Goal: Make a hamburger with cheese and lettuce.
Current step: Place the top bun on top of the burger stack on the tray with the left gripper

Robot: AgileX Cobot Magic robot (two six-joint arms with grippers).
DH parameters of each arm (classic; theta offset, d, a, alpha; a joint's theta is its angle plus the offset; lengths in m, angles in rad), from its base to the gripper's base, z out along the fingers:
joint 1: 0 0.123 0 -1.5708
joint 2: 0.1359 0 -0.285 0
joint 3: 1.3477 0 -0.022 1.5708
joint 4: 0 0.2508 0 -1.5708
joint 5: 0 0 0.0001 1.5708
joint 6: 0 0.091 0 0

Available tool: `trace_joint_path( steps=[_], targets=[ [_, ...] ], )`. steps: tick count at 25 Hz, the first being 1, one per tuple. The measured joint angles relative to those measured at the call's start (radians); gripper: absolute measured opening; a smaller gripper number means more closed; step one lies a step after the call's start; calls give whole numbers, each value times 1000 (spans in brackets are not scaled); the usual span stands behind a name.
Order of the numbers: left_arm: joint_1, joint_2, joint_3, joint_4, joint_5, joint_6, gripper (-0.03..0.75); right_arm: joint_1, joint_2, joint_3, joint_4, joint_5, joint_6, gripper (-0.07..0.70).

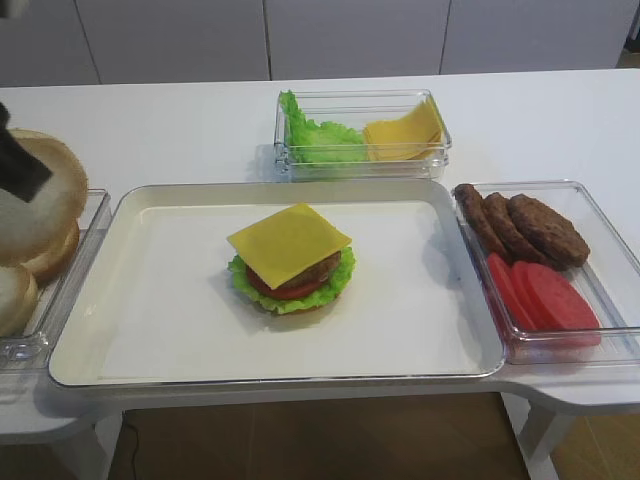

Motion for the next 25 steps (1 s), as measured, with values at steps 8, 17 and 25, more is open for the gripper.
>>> trace_joint_path(
  steps=[8,17,25],
  targets=[
    [-226,159,-5,218,-16,-155,141,0,0,0,0,0,0,446],
    [-316,256,-33,321,-26,-221,141,0,0,0,0,0,0,446],
    [-321,347,-152,366,-64,-206,138,0,0,0,0,0,0,446]
  ],
)
